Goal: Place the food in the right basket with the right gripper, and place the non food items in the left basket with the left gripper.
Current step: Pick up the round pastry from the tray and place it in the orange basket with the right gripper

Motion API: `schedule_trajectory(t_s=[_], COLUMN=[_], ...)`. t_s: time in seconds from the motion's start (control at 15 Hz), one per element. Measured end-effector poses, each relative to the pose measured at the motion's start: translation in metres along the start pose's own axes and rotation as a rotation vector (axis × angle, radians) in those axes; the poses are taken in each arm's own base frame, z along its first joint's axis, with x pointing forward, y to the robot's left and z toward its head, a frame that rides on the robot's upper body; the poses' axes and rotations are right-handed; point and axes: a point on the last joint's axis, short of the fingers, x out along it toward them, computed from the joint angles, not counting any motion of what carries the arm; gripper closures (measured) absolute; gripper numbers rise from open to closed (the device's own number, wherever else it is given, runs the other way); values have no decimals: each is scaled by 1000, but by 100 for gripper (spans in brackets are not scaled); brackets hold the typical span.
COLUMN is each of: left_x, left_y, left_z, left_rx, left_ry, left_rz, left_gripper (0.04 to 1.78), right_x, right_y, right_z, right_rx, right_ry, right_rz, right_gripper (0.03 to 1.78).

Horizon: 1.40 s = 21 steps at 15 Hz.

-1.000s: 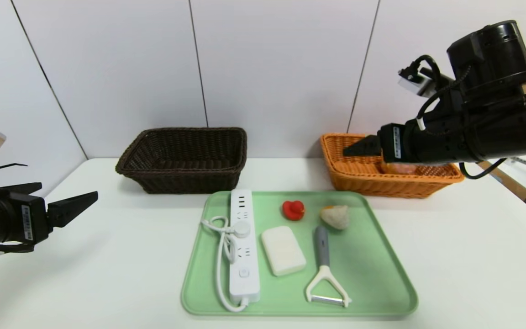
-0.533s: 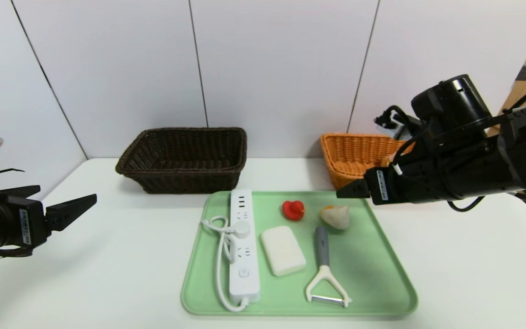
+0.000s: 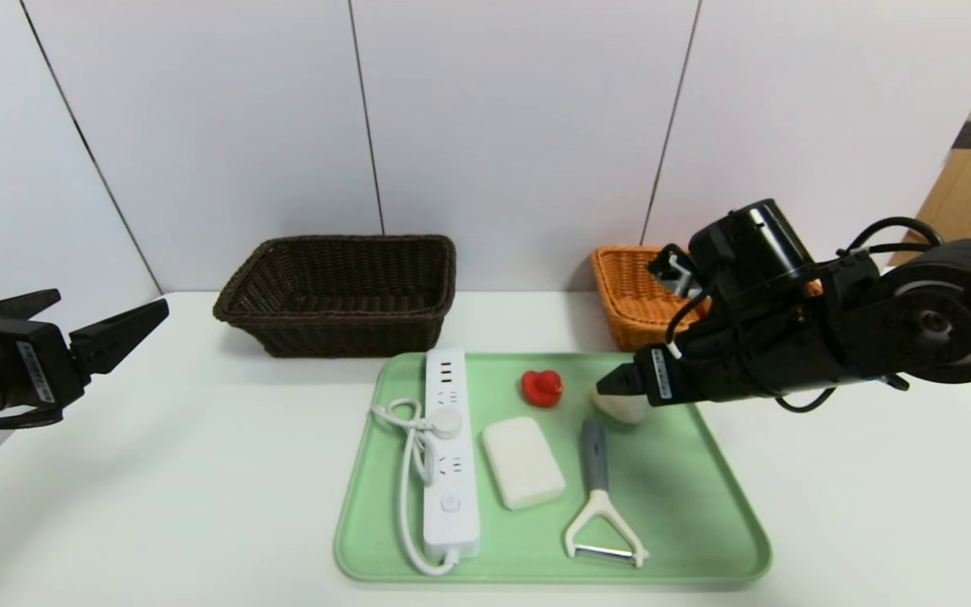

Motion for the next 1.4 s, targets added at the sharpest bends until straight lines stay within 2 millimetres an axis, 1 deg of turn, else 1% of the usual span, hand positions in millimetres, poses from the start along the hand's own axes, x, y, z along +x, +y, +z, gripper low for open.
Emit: schedule_trajectory(t_s=[0.07, 0.27, 0.47, 0.67, 1.33, 1.4], left_x=[0, 1, 2, 3, 8, 8], left_y=[0, 0, 0, 0, 1, 1], left_z=[0, -3, -4, -4, -6, -6], left_rx=[0, -29, -44, -45, -51, -50], left_ry=[-29, -26, -22, -19, -4, -3], left_rz=[0, 2, 3, 3, 3, 2], left_gripper=[13, 13, 13, 13, 13, 13], right_x=[6, 23, 40, 52, 60, 61], right_y=[0, -2, -1, 0, -1, -1], right_z=[-2, -7, -3, -3, -8, -8], right_rx=[-1, -4, -2, 0, -8, -12], right_ry=[13, 49, 0, -19, -6, -22], right_rz=[-10, -48, -53, -58, -59, -55], right_gripper=[12, 12, 12, 12, 12, 31])
